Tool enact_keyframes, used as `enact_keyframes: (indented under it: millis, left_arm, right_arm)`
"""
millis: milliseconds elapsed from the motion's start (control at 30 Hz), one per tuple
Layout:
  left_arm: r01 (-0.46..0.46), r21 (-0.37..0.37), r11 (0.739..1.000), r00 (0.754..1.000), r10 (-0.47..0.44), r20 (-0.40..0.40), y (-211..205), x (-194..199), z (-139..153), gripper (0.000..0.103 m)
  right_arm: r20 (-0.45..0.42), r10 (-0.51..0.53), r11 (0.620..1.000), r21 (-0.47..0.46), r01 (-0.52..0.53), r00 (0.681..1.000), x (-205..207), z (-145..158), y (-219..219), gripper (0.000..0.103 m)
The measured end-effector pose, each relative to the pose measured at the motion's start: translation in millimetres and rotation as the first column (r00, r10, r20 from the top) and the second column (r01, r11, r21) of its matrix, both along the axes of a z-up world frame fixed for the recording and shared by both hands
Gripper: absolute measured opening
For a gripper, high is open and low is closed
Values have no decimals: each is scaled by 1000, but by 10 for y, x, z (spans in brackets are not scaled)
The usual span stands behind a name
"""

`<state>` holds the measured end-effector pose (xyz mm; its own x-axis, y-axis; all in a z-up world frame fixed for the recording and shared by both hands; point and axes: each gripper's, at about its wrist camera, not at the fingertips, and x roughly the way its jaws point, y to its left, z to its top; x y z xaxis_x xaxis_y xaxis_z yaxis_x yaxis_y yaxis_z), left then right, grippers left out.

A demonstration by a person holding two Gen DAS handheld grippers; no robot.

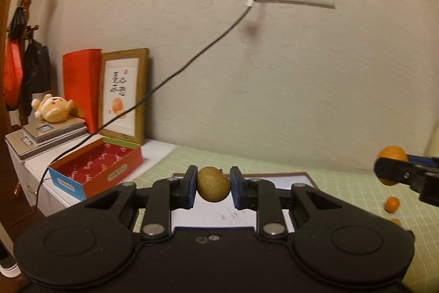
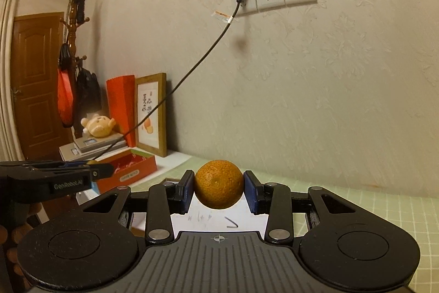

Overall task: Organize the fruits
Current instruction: 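Carry the tan fruit and tangerine in both tools over the white box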

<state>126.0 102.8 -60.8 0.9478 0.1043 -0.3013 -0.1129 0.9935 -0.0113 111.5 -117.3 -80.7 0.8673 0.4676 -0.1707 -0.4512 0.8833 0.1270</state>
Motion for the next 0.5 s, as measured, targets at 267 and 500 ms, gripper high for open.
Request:
enact_keyframes:
  millis: [267, 500]
  left_arm:
    - [-60, -13, 998, 998, 60, 6, 236, 293, -29, 15]
    - [-79, -4, 997, 994, 79, -72, 345, 536, -299, 15]
  right_arm:
    - [-32, -27, 999, 21, 28, 999, 378, -96, 16, 39]
    - [-112, -63, 997, 25, 66, 992, 841, -257, -24, 39]
